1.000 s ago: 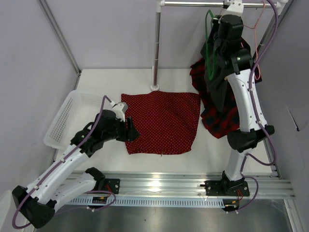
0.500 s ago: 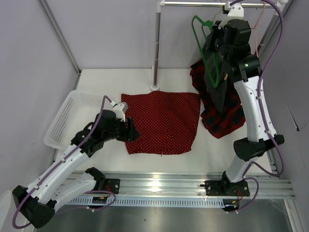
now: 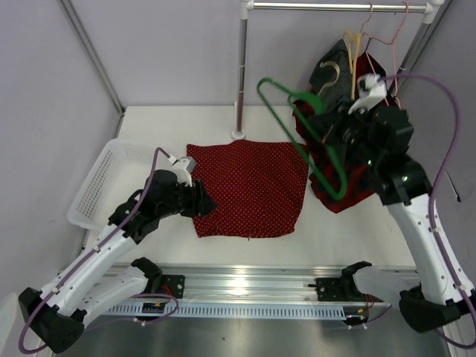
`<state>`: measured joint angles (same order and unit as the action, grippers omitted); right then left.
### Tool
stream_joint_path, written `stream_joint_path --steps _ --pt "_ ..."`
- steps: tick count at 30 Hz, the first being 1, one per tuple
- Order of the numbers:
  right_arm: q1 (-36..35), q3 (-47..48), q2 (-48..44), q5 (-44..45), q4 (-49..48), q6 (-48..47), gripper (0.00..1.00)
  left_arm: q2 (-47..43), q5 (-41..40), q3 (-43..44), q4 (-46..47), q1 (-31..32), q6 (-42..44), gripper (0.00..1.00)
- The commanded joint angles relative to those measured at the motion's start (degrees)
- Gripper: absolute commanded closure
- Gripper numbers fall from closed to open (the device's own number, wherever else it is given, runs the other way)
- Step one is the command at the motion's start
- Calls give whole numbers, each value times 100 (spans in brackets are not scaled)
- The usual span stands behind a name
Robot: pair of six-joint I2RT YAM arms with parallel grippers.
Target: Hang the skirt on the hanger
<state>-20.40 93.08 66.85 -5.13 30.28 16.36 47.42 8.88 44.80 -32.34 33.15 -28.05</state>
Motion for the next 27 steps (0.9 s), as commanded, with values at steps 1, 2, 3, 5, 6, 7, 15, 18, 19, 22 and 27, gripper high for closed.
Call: stream_joint_path --steps 1,2,3,5,6,7,15,18,19,22,27 --pt "-358 -1899 -540 -1130 -987 981 100 -311 61 29 79 8 -227 46" --pt "-751 -2308 -802 -1218 -1581 1314 100 -434 35 55 9 16 -218 46" --pt "-1016 -2660 -909 -1184 -1787 1430 100 -470 8 82 -114 8 -218 46" --pt "-1760 -3478 -998 -1009 -2286 1711 100 -558 -18 169 -325 8 -209 46" --pt "-1931 -3742 -1016 -1008 -2490 1817 100 -610 -62 205 -404 16 -235 46" --pt "-2072 -4179 -990 -1008 -2649 1923 100 -672 -80 196 -535 25 -288 46" --pt "-2784 -5668 -279 -1605 -5179 3056 100 -1077 -308 -225 -844 104 -587 48" --pt "-2943 -5958 -59 -1527 -5524 3084 100 -1024 -474 -436 -818 261 -806 50" --pt "-3004 -6072 55 -1509 -5803 3092 100 -954 -536 -489 -792 332 -911 50" --pt "-3005 -6503 249 -1588 -6393 3224 100 -814 -862 -612 -818 578 -1201 51" --pt "-3005 -6855 575 -1562 -6930 3110 100 -769 -1336 -1103 -643 755 -1720 50"
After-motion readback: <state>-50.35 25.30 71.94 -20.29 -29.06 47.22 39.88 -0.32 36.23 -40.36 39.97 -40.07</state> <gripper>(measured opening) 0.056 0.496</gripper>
